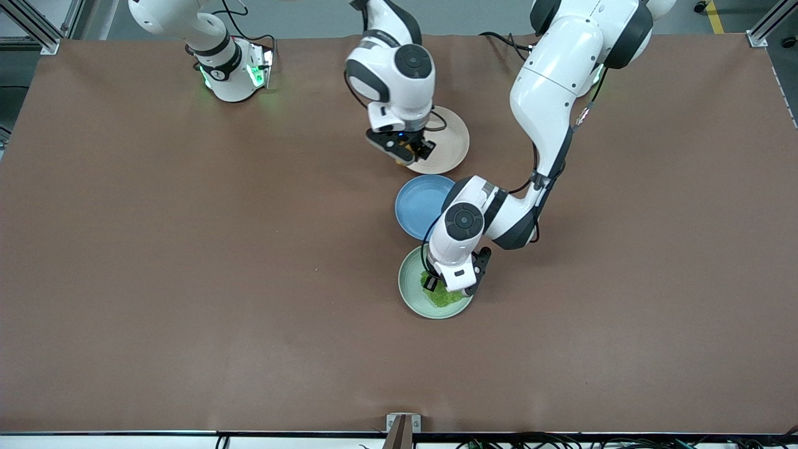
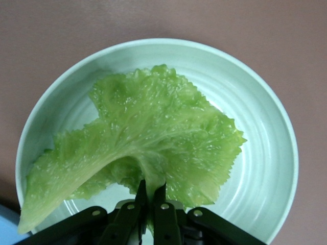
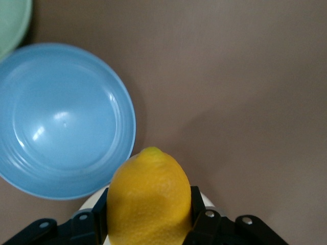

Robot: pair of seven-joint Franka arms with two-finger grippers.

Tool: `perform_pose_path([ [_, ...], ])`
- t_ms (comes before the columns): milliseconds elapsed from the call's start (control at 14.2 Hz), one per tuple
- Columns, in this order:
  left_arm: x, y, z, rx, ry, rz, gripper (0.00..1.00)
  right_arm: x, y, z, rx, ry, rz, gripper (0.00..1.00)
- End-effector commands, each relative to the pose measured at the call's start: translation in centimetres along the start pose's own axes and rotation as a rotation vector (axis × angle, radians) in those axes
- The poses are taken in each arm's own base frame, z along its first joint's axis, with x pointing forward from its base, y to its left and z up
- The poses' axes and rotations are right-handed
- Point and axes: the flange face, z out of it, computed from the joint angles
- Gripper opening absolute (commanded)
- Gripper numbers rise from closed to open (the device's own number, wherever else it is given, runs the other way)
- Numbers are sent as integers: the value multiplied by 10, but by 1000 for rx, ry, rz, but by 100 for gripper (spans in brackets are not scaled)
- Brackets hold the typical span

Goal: Pick lemon and lettuce from plates
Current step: 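Lift the lemon with the right gripper while the left gripper lifts the lettuce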

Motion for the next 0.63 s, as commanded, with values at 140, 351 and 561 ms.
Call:
perform_pose_path([
  [140,-2,-13,-2,60,-6,-14,1,148,78,-4,-22,-24,-164,0],
  [351,5,-6,-37,53,-13,-22,3,258,133,-1,-13,-43,-265,1],
  [561,40,9,-111,-4,-21,-63,3,343,196,6,2,-60,-360,1],
])
